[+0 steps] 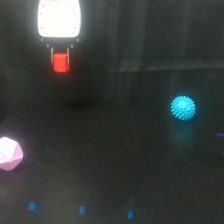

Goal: Pick up the red object from the table

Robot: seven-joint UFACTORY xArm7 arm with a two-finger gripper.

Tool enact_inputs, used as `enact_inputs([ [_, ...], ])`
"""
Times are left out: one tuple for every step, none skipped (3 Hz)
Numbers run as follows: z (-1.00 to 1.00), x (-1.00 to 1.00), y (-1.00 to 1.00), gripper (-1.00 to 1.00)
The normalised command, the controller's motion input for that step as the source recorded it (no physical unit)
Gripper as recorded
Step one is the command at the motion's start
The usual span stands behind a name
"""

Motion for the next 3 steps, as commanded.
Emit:
enact_inputs([
  [-0.15,0.07,-0.14,-1.00],
  [0.01,-0.09,-0.49,-1.00],
  [-0.37,0.42,0.30,-1.00],
])
